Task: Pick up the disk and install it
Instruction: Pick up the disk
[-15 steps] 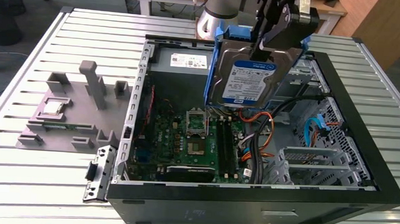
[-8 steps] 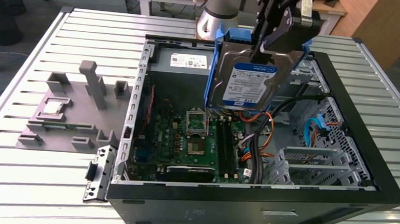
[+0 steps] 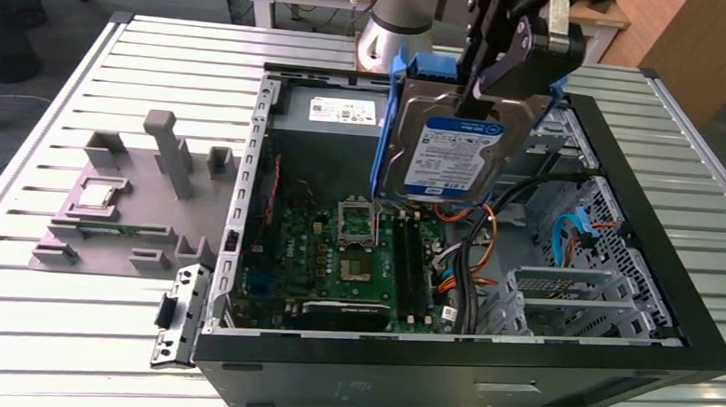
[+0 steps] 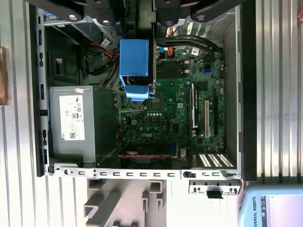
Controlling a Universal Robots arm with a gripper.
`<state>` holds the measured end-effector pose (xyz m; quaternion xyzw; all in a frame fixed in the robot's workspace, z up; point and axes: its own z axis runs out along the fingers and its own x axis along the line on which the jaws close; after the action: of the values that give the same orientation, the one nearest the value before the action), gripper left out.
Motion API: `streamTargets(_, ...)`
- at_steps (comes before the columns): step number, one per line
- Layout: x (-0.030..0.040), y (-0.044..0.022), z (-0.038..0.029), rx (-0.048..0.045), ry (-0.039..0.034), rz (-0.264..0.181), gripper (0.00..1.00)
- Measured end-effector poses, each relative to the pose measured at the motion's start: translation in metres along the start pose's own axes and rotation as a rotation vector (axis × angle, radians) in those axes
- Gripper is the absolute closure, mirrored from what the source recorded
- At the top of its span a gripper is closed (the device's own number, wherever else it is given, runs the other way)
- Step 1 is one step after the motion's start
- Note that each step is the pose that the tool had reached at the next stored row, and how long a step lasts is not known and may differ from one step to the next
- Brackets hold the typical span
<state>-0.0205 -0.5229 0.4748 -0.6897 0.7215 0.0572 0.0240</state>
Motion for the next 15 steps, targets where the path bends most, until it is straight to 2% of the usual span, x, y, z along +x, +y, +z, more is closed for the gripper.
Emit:
streamTargets(6, 0.0060, -0.0002, -0.0007, -0.0001, 0.0001, 0.000, 0.65)
streamTargets(8, 0.0113, -0.0005, -0.0012, 0.0000, 0.0000, 0.000, 0.65)
streamTargets(15, 0.0213, -0.0008, -0.0022, 0.0000, 0.0000, 0.000, 0.65)
